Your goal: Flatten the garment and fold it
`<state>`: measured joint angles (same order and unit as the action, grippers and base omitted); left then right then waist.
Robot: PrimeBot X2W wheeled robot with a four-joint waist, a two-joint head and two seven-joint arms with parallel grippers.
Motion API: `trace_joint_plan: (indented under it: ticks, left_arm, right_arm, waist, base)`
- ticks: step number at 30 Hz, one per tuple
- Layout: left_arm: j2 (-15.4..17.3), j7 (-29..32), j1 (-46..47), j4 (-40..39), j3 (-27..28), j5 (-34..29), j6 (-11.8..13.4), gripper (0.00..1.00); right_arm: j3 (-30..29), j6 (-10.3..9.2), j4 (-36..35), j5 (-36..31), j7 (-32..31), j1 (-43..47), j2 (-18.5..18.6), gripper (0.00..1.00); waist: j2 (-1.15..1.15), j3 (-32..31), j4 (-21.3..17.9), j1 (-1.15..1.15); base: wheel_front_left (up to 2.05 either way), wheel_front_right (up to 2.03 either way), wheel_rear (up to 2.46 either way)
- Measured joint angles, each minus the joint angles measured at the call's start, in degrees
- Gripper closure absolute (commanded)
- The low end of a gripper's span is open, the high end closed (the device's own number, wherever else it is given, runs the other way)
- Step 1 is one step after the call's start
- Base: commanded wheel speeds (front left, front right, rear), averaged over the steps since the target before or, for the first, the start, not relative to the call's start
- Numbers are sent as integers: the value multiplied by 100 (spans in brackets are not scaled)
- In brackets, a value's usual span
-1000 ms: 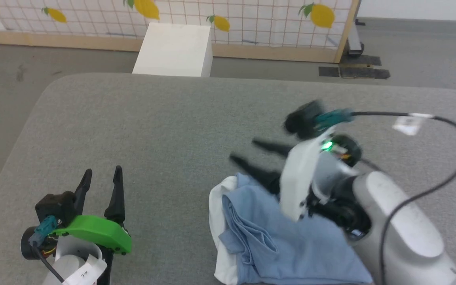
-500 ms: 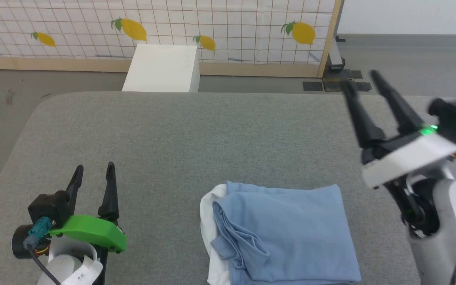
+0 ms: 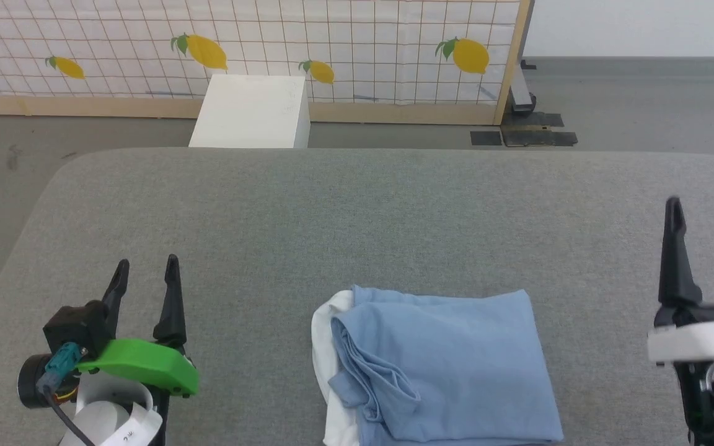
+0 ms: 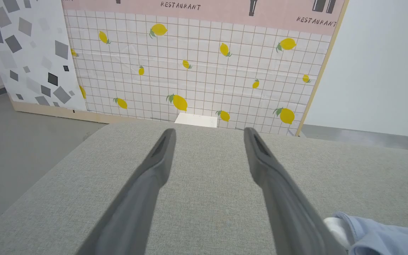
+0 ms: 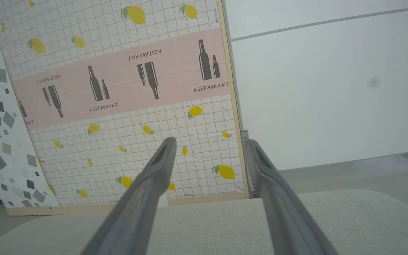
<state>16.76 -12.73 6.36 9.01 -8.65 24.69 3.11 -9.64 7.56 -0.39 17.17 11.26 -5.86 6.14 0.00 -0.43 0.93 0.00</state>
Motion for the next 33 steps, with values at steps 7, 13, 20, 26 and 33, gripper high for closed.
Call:
trace_joint_plan:
  ticks: [7,13,20,26,33]
  left_arm:
    - [-4,4,-9,58,-56,2,1,0]
    - [7,62,-24,155,-116,3,3,0]
    - [36,122,-76,223,-164,4,3,0]
    - [62,130,-102,264,-188,10,3,0]
    - [65,130,-101,291,-221,19,4,0]
  right_arm:
    - [-62,0,253,-138,-42,547,-41,0]
    - [38,0,508,-259,-196,797,-43,0]
    - [151,0,680,-343,-296,842,-18,0]
    - [222,0,755,-370,-374,842,-4,0]
    - [249,0,795,-369,-422,838,3,0]
  waist:
    - [0,-32,43,0]
    - [0,-92,68,0]
    - [0,-127,78,0]
    - [0,-114,69,0]
    - [0,-90,83,0]
  base:
    - [0,0,0]
    - [0,0,0]
    - [0,0,0]
    - [0,0,0]
    - [0,0,0]
